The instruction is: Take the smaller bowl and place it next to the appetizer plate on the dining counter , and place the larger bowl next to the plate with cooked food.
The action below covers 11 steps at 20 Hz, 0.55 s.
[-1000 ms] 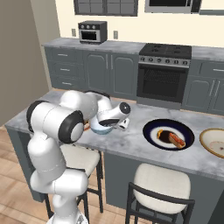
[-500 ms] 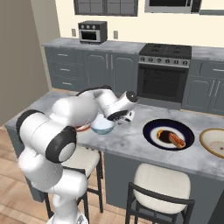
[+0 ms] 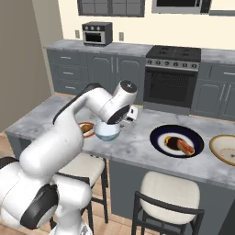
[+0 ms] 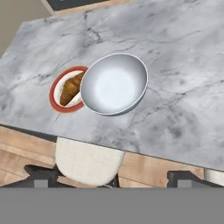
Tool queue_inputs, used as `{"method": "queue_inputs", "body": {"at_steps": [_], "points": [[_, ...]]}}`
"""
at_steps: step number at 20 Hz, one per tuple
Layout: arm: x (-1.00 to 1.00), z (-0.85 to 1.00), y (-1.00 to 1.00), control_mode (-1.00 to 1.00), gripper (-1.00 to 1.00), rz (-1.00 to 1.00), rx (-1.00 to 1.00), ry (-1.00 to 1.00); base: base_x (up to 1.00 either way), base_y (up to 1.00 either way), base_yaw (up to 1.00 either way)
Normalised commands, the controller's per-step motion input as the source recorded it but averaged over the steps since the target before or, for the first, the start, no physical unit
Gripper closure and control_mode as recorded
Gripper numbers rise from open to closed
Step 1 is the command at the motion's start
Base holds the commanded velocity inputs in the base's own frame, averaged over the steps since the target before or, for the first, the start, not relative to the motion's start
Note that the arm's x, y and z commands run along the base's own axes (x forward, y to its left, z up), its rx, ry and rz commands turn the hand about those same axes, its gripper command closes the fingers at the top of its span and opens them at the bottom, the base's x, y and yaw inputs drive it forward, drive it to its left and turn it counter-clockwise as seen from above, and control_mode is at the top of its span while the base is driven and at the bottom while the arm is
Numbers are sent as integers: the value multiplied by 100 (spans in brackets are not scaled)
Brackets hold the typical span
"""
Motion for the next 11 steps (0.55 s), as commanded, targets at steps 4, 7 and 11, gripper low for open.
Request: {"method": "queue_inputs", "body": {"at_steps": [4,7,11], "points": [[-100,42,1,-100,-100,2,-5,-9,0,0,0],[-98,50,0,-100,-100,0,0,-8,0,0,0],[-72,38,-37,-100,-100,0,0,-2,0,0,0]]}}
